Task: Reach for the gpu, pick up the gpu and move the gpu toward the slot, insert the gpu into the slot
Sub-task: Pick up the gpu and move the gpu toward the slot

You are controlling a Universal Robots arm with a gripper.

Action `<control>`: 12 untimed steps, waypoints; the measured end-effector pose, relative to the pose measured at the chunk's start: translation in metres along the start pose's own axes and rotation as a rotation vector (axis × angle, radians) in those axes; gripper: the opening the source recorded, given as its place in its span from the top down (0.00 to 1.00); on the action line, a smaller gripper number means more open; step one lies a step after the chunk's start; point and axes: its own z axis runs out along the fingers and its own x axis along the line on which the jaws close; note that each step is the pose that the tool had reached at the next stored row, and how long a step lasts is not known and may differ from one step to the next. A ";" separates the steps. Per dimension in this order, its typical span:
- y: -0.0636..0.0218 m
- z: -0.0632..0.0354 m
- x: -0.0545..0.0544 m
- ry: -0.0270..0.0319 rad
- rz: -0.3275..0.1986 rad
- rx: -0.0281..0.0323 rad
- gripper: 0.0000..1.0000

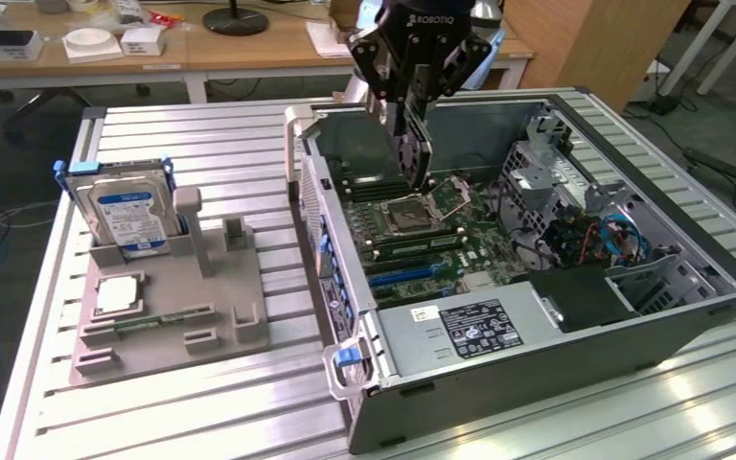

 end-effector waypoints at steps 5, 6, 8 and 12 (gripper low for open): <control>0.0002 0.0003 -0.009 0.0000 0.000 0.0000 0.74; 0.0002 0.0004 -0.010 0.0000 0.000 0.0000 0.74; 0.0003 0.0004 -0.013 0.0000 0.000 0.0000 0.74; 0.0004 0.0005 -0.017 0.0000 0.000 0.0000 0.74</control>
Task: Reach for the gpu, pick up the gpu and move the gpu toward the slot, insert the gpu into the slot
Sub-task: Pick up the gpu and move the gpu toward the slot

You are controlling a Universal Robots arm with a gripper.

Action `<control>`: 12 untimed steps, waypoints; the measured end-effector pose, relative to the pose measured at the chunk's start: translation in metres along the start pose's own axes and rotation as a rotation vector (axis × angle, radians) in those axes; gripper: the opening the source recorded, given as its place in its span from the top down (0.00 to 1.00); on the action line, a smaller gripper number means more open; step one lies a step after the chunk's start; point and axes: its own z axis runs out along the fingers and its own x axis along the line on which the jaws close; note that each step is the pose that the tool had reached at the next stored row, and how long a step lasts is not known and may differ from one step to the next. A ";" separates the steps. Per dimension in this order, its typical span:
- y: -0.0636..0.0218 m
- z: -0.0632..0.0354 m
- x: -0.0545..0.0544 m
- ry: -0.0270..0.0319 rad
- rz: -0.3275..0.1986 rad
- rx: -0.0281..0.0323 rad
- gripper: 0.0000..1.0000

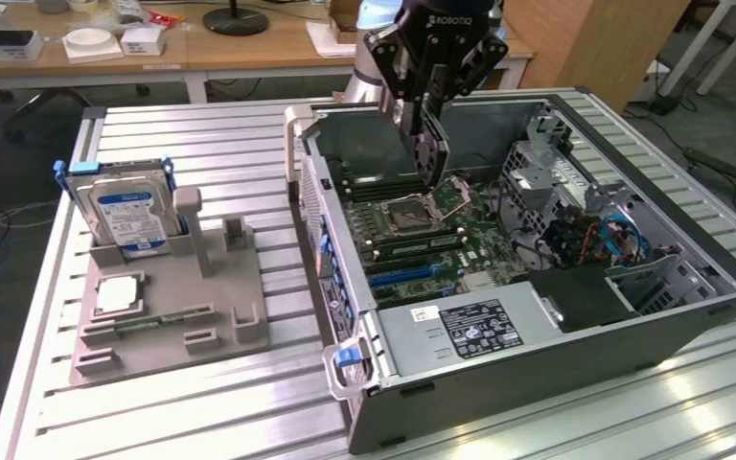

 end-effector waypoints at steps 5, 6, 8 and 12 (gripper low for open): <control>0.0001 0.0002 -0.005 0.0000 0.000 0.0000 0.74; 0.0001 0.0002 -0.006 0.0000 -0.002 0.0000 0.74; 0.0001 0.0004 -0.007 0.0000 -0.014 0.0000 0.74; 0.0002 0.0006 -0.010 0.0004 -0.036 -0.0007 0.74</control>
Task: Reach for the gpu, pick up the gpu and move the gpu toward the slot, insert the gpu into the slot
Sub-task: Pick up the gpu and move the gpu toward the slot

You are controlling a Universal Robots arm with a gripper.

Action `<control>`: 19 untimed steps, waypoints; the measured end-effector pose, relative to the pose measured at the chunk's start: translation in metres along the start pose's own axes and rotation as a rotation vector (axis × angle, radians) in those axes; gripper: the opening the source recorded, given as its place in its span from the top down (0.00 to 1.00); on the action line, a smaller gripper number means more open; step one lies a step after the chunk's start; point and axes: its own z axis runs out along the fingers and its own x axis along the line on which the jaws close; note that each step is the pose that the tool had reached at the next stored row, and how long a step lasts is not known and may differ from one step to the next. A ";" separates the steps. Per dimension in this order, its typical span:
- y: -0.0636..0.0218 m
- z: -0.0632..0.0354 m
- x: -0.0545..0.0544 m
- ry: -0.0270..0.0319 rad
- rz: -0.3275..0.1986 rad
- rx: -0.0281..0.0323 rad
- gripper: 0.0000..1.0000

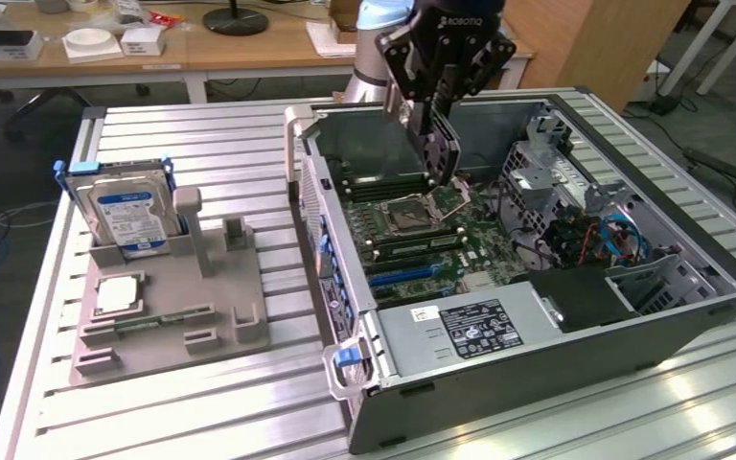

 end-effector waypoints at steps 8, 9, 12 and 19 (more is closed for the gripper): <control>-0.0001 0.0003 -0.009 0.0000 0.000 -0.0006 0.74; -0.0001 0.0005 -0.010 -0.0001 0.004 -0.0007 0.74; -0.0001 0.0007 -0.012 -0.0001 0.010 -0.0006 0.74; -0.0002 0.0008 -0.018 -0.0002 0.010 -0.0007 0.74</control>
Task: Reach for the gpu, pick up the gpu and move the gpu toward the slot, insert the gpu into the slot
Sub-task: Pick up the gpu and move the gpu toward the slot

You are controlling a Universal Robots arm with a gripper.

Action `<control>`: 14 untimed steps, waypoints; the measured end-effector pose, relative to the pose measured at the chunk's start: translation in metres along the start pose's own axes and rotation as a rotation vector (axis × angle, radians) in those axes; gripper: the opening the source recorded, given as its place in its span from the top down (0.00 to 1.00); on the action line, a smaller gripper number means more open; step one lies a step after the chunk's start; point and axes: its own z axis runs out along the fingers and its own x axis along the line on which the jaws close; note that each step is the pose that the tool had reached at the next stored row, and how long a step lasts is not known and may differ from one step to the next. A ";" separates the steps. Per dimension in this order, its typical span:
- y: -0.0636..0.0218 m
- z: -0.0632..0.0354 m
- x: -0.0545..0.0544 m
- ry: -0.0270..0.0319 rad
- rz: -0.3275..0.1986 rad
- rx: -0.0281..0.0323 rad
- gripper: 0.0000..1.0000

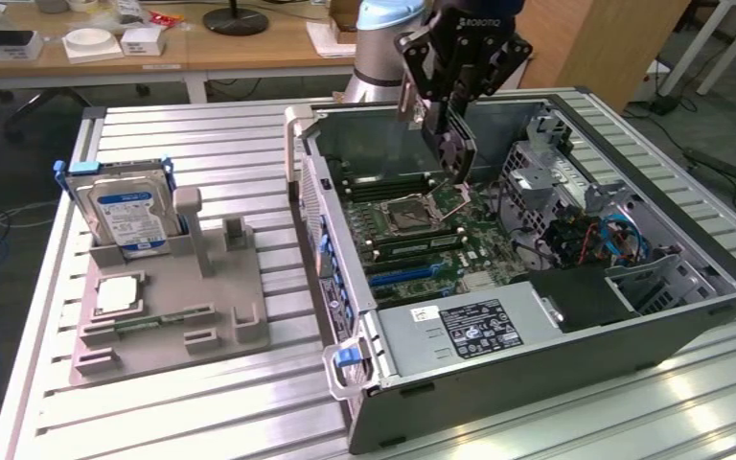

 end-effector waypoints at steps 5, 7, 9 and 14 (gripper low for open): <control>-0.0001 0.0000 -0.004 0.0000 0.000 0.0001 0.74; 0.0000 0.0000 -0.006 0.0000 0.000 0.0000 0.74; -0.0001 0.0001 -0.007 0.0000 0.000 0.0000 0.74; -0.0001 0.0002 -0.012 0.0000 0.000 0.0000 0.74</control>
